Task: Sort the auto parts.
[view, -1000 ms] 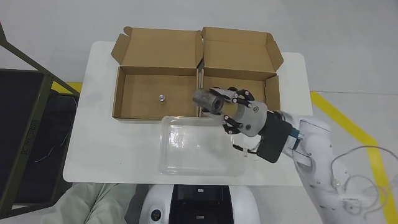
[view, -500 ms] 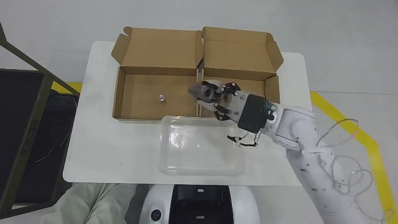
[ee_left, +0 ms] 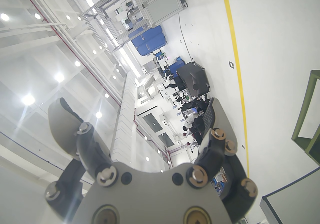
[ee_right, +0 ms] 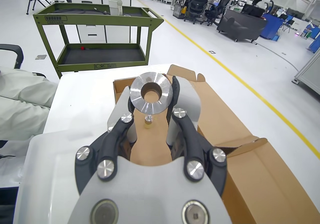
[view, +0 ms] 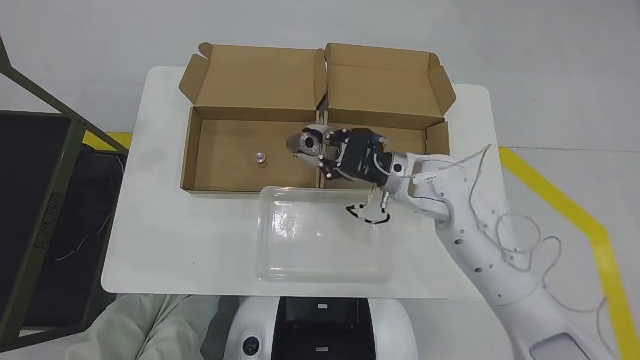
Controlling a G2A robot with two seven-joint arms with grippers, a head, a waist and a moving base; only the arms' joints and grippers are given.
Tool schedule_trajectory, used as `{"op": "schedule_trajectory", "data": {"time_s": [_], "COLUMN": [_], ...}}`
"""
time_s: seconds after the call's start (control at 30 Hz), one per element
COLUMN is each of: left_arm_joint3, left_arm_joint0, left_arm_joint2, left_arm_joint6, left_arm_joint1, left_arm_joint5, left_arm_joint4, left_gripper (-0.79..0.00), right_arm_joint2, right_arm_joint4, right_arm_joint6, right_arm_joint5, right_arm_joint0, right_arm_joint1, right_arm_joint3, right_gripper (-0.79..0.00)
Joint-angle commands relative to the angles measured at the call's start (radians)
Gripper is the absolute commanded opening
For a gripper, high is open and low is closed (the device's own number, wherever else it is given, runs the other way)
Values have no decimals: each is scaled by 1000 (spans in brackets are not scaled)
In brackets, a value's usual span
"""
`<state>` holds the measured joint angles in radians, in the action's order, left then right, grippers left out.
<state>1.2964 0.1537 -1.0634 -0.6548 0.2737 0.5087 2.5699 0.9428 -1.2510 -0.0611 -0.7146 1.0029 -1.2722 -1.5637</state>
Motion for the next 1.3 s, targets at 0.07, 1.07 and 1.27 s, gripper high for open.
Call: {"op": "schedule_trajectory", "data": {"time_s": [0.07,1.07,1.27], "left_arm_joint3": [0,0,0], "left_arm_joint0": [0,0,0], "left_arm_joint2": [0,0,0], "left_arm_joint6": [0,0,0], "left_arm_joint1": [0,0,0], "left_arm_joint5": [0,0,0], "left_arm_joint4": [0,0,0], "left_gripper": [0,0,0], "right_arm_joint2": [-45,-358,-396], "right_arm_joint4": [25,183,183], "right_arm_joint6": [18,171,183], "right_arm_joint5": [11,69,73], "right_arm_joint0": [-54,-385,-417], "right_arm_joint1": [-17,-222,-263], "right_arm_joint3": [79,671,749], "right_gripper": [-785,-785,-785]}}
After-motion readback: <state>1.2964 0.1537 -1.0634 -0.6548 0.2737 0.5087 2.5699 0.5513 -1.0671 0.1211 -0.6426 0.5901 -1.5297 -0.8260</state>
